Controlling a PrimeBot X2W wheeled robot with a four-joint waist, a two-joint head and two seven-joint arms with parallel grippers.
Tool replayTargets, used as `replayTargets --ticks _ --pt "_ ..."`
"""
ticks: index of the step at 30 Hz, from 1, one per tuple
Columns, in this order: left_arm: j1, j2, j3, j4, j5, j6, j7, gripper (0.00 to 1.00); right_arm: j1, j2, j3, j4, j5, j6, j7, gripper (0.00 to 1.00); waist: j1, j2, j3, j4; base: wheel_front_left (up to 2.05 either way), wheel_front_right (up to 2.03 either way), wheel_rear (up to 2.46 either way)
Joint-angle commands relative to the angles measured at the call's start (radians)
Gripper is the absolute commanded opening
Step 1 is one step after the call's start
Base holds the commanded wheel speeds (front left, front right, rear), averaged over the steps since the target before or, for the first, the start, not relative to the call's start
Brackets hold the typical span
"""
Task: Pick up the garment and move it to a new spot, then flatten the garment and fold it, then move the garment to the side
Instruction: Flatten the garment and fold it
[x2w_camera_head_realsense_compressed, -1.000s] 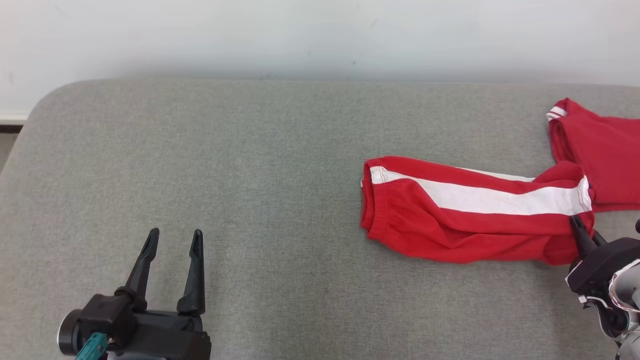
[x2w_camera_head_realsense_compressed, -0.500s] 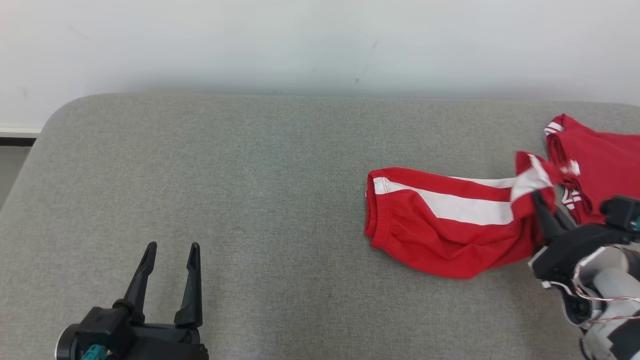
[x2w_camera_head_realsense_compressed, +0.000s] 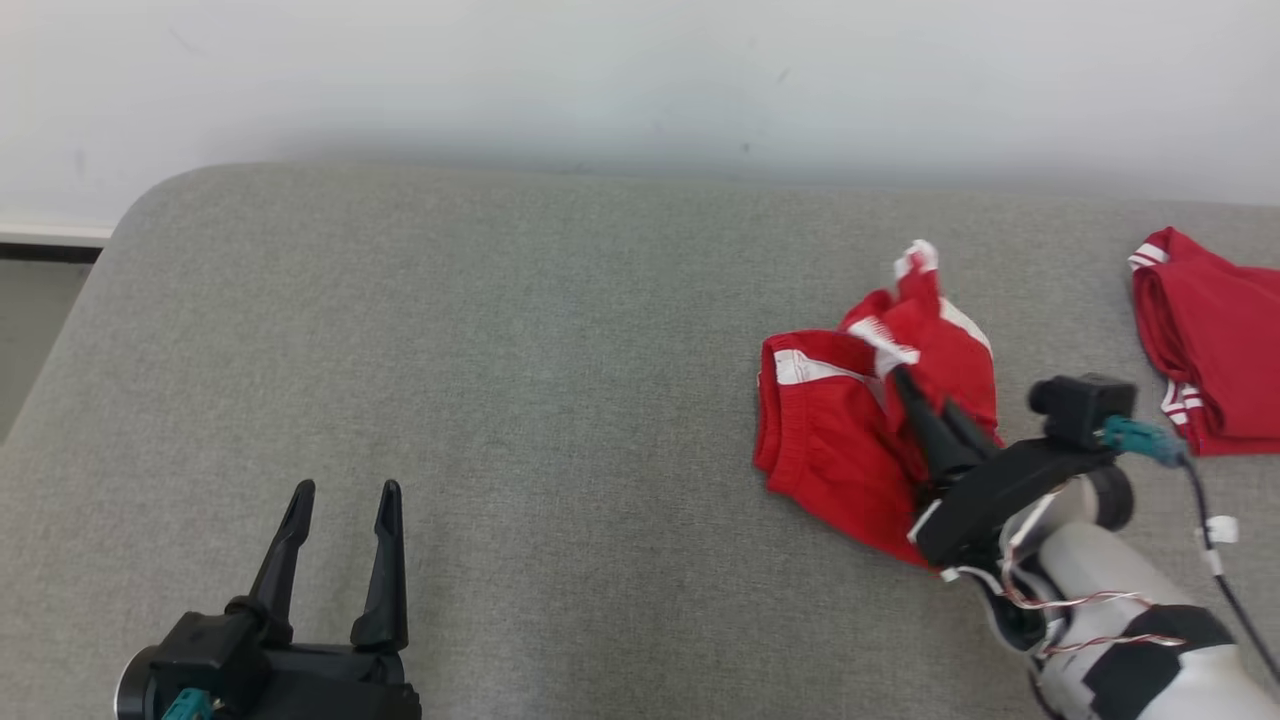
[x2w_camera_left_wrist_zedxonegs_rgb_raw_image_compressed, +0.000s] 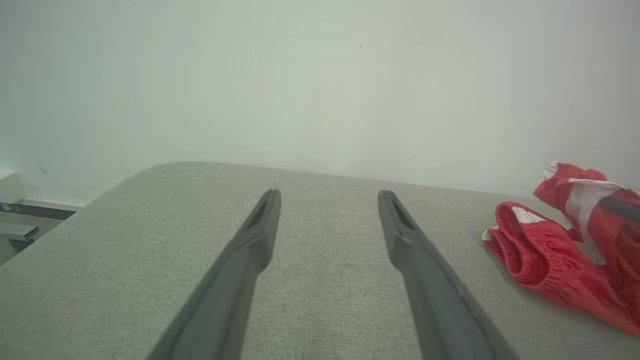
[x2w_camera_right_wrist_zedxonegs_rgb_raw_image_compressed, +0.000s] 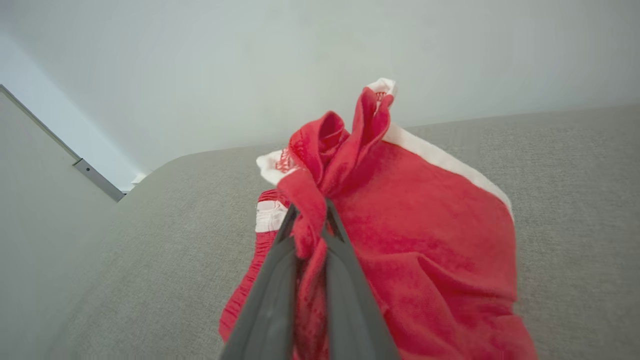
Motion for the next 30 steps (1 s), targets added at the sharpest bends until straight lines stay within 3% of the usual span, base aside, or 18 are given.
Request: replayTargets --ticks 1,4,6,11,12,13,14,23,30 --pt "-0.006 0.000 -0.002 -0.002 -0.006 0.003 0.000 1.00 -0.002 0.012 0.006 0.000 -0.012 -0.002 -0.001 0.00 0.0000 0.0000 0.008 0.010 0.00 0.00 0.00" --pt "-0.018 0.000 -0.009 0.001 -0.014 0.005 0.000 1.00 -0.001 0.029 0.024 0.020 -0.079 -0.002 -0.007 0.00 0.0000 0.0000 0.019 0.023 0.00 0.00 0.00" --pt "-0.022 0.000 -0.014 0.001 -0.021 0.011 0.000 1.00 0.023 0.080 0.012 0.031 -0.065 -0.002 -0.003 0.00 0.0000 0.0000 0.025 0.027 0.00 0.00 0.00" --pt "-0.026 0.000 -0.026 0.008 -0.032 0.017 0.000 1.00 0.047 0.135 0.009 0.070 -0.080 -0.002 -0.002 0.00 0.0000 0.0000 0.032 0.032 0.00 0.00 0.00" --pt "-0.026 0.000 -0.026 0.010 -0.033 0.017 0.000 1.00 0.048 0.142 0.012 0.073 -0.086 -0.002 -0.007 0.16 0.0000 0.0000 0.032 0.030 0.00 0.00 0.00" --pt "-0.027 0.000 -0.025 0.013 -0.033 0.017 0.000 1.00 0.048 0.148 0.015 0.068 -0.093 -0.002 -0.013 0.64 0.0000 0.0000 0.032 0.028 0.00 0.00 0.00" --pt "-0.027 0.000 -0.022 0.015 -0.032 0.017 0.000 1.00 0.051 0.152 0.017 0.061 -0.089 -0.002 -0.019 1.00 0.0000 0.0000 0.031 0.024 0.00 0.00 0.00" --pt "-0.022 0.000 -0.007 0.020 -0.013 0.010 0.000 1.00 0.075 0.077 -0.065 -0.017 -0.106 -0.002 -0.059 1.00 0.0000 0.0000 0.008 -0.009 0.00 0.00 0.00" --pt "-0.022 0.000 0.004 0.010 -0.006 0.007 0.000 1.00 0.135 0.009 -0.246 -0.098 -0.159 -0.002 -0.062 1.00 0.0000 0.0000 0.010 -0.022 0.00 0.00 0.00"
